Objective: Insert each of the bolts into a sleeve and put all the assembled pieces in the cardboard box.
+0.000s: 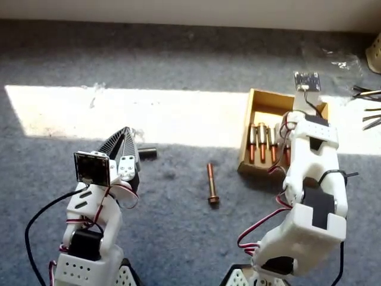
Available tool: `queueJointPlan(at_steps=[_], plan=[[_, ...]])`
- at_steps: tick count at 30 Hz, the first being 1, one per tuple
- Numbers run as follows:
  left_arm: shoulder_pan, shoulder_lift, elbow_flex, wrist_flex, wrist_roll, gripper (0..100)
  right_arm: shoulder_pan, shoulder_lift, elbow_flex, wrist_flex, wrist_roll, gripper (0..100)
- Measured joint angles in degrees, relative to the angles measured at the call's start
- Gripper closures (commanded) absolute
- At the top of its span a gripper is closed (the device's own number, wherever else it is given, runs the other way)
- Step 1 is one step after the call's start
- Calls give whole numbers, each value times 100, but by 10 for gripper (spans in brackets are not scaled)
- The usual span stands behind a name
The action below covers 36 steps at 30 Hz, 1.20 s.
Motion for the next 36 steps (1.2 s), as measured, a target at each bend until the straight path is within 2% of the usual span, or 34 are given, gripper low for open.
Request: queueJointPlan(at_steps=[8,11,16,31,33,36], plan=[[0,0,0,0,0,993,-149,-193,-668,1134,0,847],[0,0,0,0,0,993,-396,-624,-888,1547,0,847],[-18,0,0,0,0,993,-1046,-1336,-941,1644,0,847],[-1855,0,0,-18,-9,993,-2901,-1705,-941,1679,0,847],[-2101,0,0,-18,-9,993,-3174,-1705,-941,1679,176,847],[-2409,0,44,-26,-9,993,-3596,-1705,-941,1679,914,847]])
